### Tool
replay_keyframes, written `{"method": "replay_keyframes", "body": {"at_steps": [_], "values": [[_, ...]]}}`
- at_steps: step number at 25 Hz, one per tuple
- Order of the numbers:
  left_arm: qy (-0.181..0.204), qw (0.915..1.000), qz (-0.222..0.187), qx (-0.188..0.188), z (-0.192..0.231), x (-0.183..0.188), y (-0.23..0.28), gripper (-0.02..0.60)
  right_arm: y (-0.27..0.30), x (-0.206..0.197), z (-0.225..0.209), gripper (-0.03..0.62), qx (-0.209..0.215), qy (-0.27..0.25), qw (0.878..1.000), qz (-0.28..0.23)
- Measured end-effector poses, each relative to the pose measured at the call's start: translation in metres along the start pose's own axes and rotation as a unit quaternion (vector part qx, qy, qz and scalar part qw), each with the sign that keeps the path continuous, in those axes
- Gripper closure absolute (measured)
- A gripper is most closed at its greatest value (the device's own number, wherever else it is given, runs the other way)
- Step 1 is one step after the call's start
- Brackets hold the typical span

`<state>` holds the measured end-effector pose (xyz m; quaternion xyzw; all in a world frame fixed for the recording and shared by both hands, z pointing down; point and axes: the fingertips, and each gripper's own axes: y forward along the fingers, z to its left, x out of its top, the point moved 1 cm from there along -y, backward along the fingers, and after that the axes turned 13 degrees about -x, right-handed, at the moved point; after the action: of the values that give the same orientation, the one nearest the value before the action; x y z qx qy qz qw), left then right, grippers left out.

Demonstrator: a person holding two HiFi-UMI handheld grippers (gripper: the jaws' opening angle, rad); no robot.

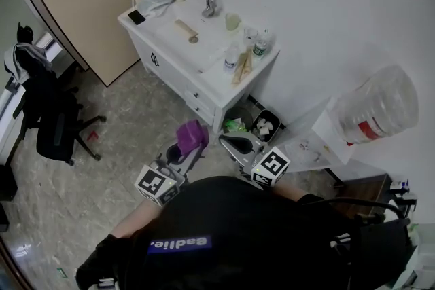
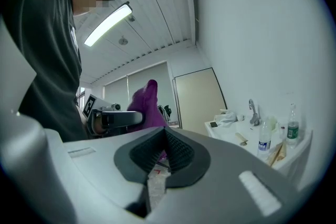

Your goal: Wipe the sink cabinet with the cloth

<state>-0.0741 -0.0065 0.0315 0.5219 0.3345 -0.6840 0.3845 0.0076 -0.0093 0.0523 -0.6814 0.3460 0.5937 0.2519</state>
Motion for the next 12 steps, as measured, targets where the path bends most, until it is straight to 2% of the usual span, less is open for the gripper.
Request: {"method": "replay_keyframes", "body": {"at_steps": [3,12], "values": [[-0.005,0.9999,0.014,-0.006,-0.0019,-0.0014,-0.0003,0.497,-0.0003,-0.0016,0.0026,0.597,0.002,0.001,1.0,0.003],[0.004,0.9999,0.011,-0.009,-0.002,-0.0016,0.003,0.497,0.0018,0.0001,0.0051,0.597,0.008,-0.003,1.0,0.003]]}}
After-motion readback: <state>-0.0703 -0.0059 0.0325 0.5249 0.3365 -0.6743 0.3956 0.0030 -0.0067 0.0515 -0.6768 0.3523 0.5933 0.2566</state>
